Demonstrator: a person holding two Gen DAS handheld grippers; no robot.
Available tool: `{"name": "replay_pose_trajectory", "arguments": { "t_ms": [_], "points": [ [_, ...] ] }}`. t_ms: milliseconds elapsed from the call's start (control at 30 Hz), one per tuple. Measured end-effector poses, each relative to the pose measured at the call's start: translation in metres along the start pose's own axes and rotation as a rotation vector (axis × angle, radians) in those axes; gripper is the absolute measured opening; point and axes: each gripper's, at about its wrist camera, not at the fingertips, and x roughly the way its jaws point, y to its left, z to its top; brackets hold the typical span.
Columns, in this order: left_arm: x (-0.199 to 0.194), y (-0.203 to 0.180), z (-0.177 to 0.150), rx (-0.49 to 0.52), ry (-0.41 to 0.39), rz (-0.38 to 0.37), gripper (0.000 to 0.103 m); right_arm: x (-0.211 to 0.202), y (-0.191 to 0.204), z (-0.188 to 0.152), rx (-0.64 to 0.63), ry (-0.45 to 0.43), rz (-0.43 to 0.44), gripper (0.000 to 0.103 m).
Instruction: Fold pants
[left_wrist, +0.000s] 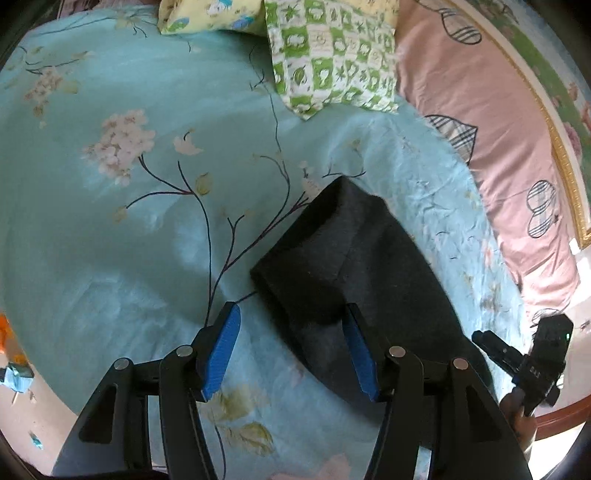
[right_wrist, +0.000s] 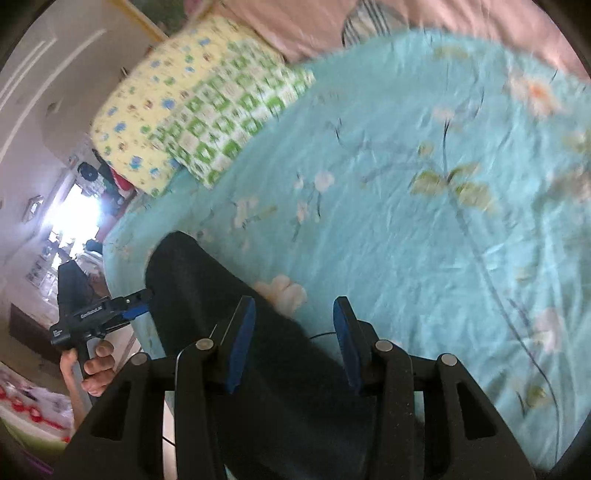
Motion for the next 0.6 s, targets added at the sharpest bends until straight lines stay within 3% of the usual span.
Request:
{"name": "replay_pose_trajectory", "arguments": {
  "t_ms": [200,400,500,567,600],
  "points": [
    [0.015,0.0,0.001,0.006,0.01,0.004,0.058,0.044,0.004,0.005,-0.077,0.194,-0.011,0.046],
    [0.025,-0.013,0.005,0.036,0.005,0.005,0.057,0.053,0.029,-0.008,-0.26,0.305,-0.035,0.045],
    [0.03,-0.021,0.005,0.073,-0.015,0.022,0.043,0.056,0.032,-0.009,-0.291,0.317,-0.049,0.041],
    [0.032,-0.024,0.004,0.094,-0.022,-0.001,0.029,0.054,0.04,-0.01,-0.339,0.308,-0.075,0.025],
    [0.03,-0.024,0.003,0.097,-0.026,-0.015,0.021,0.051,0.041,-0.011,-0.358,0.297,-0.094,0.023]
  ]
}}
